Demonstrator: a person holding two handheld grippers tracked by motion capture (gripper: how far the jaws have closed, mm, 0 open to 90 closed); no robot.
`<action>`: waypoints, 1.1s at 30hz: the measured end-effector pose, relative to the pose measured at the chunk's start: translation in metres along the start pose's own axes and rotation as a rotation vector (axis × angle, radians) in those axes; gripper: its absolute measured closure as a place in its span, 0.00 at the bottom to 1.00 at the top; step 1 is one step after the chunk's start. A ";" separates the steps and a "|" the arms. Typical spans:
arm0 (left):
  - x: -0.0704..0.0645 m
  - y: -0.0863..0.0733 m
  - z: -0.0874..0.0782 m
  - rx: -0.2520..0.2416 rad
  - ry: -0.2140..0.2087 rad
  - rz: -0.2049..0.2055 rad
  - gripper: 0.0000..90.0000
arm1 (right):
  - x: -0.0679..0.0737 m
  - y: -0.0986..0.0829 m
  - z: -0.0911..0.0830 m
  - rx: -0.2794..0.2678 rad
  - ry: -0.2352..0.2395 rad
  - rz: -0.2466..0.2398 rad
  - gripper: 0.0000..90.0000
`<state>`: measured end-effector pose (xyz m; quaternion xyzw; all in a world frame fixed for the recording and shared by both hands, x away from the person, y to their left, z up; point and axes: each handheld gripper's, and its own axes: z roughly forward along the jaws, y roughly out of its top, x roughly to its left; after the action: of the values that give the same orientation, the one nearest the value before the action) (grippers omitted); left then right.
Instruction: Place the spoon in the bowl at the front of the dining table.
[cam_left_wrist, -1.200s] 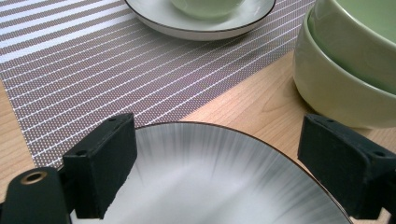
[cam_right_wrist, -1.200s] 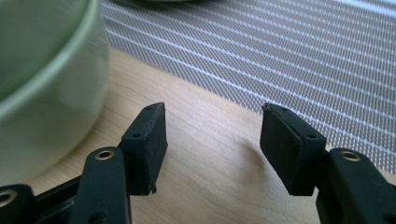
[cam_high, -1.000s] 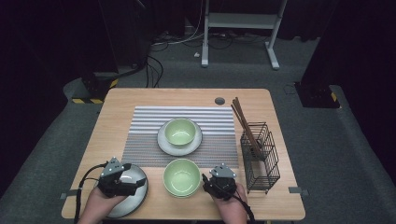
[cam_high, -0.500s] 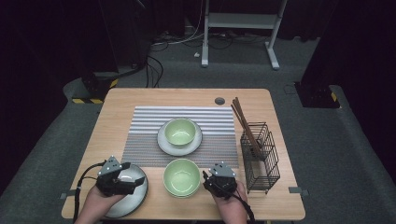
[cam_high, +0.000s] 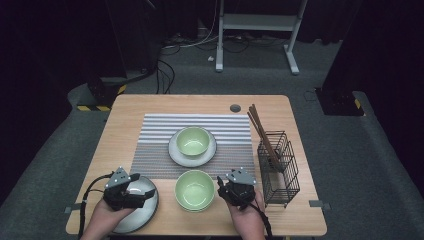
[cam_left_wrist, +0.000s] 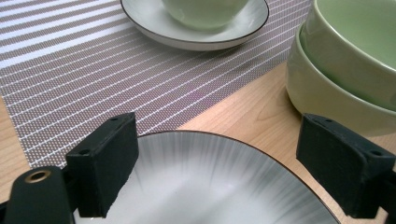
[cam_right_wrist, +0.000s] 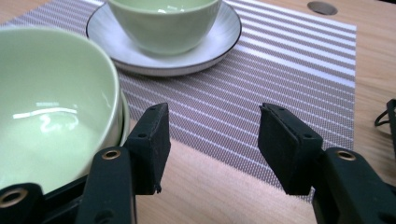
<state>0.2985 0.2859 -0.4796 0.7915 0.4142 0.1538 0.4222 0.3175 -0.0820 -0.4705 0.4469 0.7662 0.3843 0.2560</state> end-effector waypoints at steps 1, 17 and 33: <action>0.000 0.000 0.000 0.000 0.002 -0.005 0.15 | 0.000 0.002 -0.001 -0.005 -0.004 0.001 0.50; 0.001 -0.002 0.002 0.026 0.020 -0.003 0.17 | 0.001 0.025 -0.018 -0.066 0.037 -0.019 0.30; -0.001 -0.001 0.000 0.014 0.007 -0.006 0.17 | -0.003 0.036 -0.038 -0.124 0.027 -0.008 0.37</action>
<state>0.2972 0.2861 -0.4804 0.7928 0.4190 0.1522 0.4157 0.3083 -0.0880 -0.4192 0.4220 0.7459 0.4362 0.2743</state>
